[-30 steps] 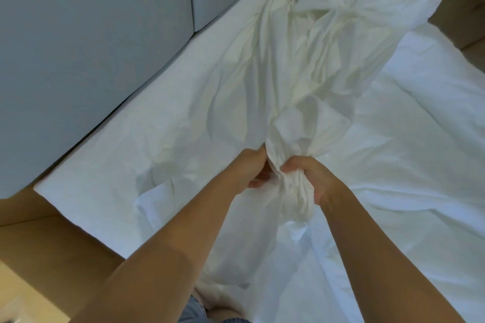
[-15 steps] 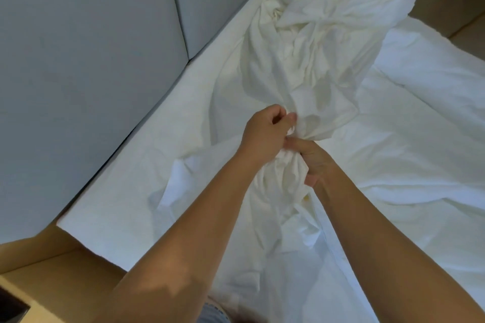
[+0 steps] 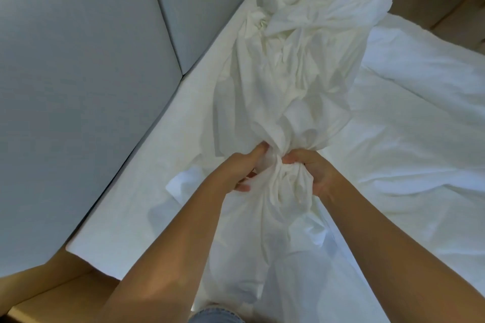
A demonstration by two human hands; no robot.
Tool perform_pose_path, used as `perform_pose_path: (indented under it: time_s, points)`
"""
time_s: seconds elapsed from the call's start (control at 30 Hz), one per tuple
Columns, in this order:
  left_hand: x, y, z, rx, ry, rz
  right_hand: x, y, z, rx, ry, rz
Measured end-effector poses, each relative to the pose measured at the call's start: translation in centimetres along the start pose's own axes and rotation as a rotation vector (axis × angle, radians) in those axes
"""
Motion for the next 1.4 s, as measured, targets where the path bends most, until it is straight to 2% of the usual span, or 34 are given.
perform_pose_path:
  time_s: [0.1, 0.2, 0.3, 0.4, 0.5, 0.6, 0.7, 0.8, 0.87, 0.93, 1.03, 1.1, 1.23, 1.3, 1.4]
  points:
    - [0.5, 0.3, 1.1, 0.122, -0.046, -0.003, -0.1, -0.2, 0.6, 0.04, -0.022, 0.014]
    - [0.4, -0.1, 3.5, 0.373, -0.217, 0.128, -0.3, -0.3, 0.4, 0.075, -0.069, 0.039]
    - [1.5, -1.0, 5.6, 0.518, -0.342, 0.172, 0.1, -0.2, -0.7, 0.088, -0.077, 0.01]
    - [2.2, -1.4, 7.8, 0.6, -0.312, 0.184, 1.0, 0.2, -2.2, 0.053, -0.067, -0.042]
    - [1.8, -1.5, 8.8, 0.66, -0.247, 0.177, 1.1, 0.6, -2.8, 0.079, -0.132, -0.008]
    - [1.3, -1.4, 8.6, 0.672, -0.2, 0.157, 1.0, 0.6, -2.7, 0.077, -0.163, 0.045]
    - [0.5, -1.3, 7.9, 0.629, -0.186, 0.143, 0.5, 0.7, -1.8, 0.027, -0.077, 0.066]
    - [-0.5, -0.4, 5.0, 0.406, 0.074, 0.197, 0.0, 0.8, -0.9, 0.004, 0.002, 0.082]
    - [-0.3, -0.1, 2.6, 0.18, 0.113, 0.067, -0.1, 0.8, -0.6, 0.031, 0.005, 0.085]
    - [0.0, -0.1, 1.9, 0.097, 0.097, -0.045, 0.0, 0.8, -0.4, 0.073, -0.038, 0.086]
    - [-0.2, -0.1, 3.6, 0.241, 0.077, 0.021, 0.0, 0.7, 0.1, 0.122, -0.078, 0.084]
    - [-0.2, -0.3, 5.4, 0.37, -0.026, 0.098, 0.2, 0.5, 0.1, 0.121, -0.066, 0.071]
    - [1.4, -1.1, 9.2, 0.547, -0.144, 0.249, 0.7, 0.5, -1.3, 0.052, -0.033, 0.019]
    - [2.1, -1.5, 11.0, 0.567, -0.249, 0.225, 1.0, 0.4, -2.1, 0.027, -0.003, 0.002]
    - [2.4, -2.1, 13.3, 0.583, -0.377, 0.074, 1.8, 0.2, -2.4, -0.027, 0.044, -0.021]
Point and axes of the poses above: each hand's wrist, its own y-axis towards the middle knuckle, its own x-axis out of the palm, z = x × y, the point moved 3 cm from there along y, towards the middle knuckle, and after that the axes turned 1 degree about -y, right-handed, at the moved point
